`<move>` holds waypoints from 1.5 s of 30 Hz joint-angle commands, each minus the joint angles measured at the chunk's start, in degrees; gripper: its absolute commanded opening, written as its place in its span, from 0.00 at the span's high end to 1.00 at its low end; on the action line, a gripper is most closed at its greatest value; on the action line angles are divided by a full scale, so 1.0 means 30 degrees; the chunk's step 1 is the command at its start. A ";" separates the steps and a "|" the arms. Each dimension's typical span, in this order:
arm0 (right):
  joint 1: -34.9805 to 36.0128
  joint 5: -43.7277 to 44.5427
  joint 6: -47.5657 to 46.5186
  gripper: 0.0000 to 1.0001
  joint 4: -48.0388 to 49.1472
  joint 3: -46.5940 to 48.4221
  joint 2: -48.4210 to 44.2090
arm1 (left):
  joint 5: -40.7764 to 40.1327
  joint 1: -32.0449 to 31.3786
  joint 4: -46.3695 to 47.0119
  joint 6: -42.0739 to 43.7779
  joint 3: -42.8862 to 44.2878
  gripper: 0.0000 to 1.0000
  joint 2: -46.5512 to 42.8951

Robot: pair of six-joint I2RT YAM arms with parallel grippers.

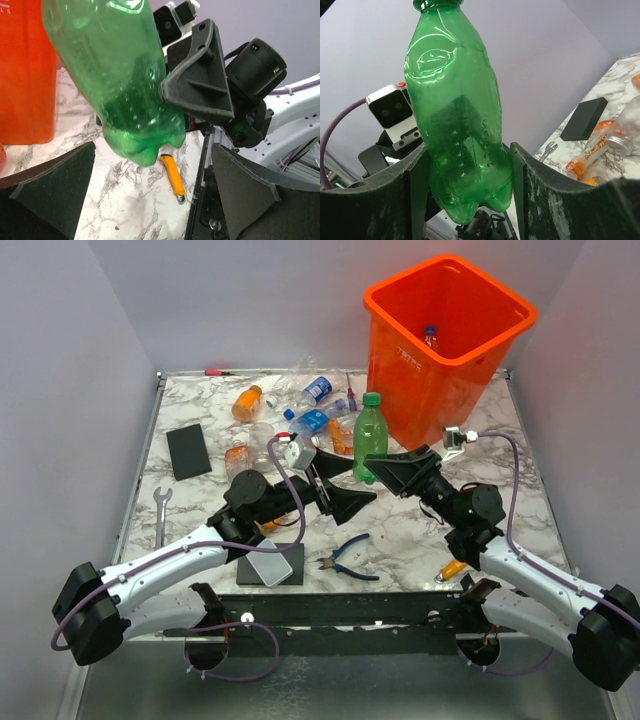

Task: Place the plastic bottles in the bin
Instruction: Pick up the plastic bottle at the center of the board, then place the plastic bottle in the trash bin.

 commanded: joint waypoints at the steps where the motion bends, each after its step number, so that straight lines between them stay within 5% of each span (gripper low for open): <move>1: 0.0045 -0.0781 0.0933 0.65 0.1506 -0.0228 0.0095 | 0.0447 -0.0070 0.0731 -0.0071 0.1369 0.04 0.0448; 8: 0.0044 -0.0924 0.0875 0.65 0.1299 -0.0250 0.0060 | 0.0480 -0.0114 0.0731 0.0002 0.2083 0.35 0.1260; 15: 0.0044 -0.0985 0.0831 0.65 0.1166 0.0029 0.0249 | 0.0923 -0.0323 0.0731 -0.0124 0.2322 0.34 0.1991; 20: 0.0037 -0.1232 0.0643 0.63 0.0810 0.0196 0.0409 | 0.0884 -0.0335 0.0731 0.0011 0.2448 0.65 0.2053; 26: 0.0045 -0.1340 -0.1013 0.29 -0.3228 0.1254 -0.0533 | 0.0706 -0.0332 0.0731 0.0448 0.1782 0.82 0.1461; 32: 0.0045 0.0141 -0.3622 0.12 -0.8700 0.2839 -0.2016 | 0.0324 -0.0327 0.0731 0.0724 0.0835 0.86 0.0705; 45: 0.0045 0.1923 -0.7621 0.07 -1.5472 0.7857 -0.2379 | 0.0107 -0.0337 0.0351 0.1221 -0.0639 0.87 -0.0846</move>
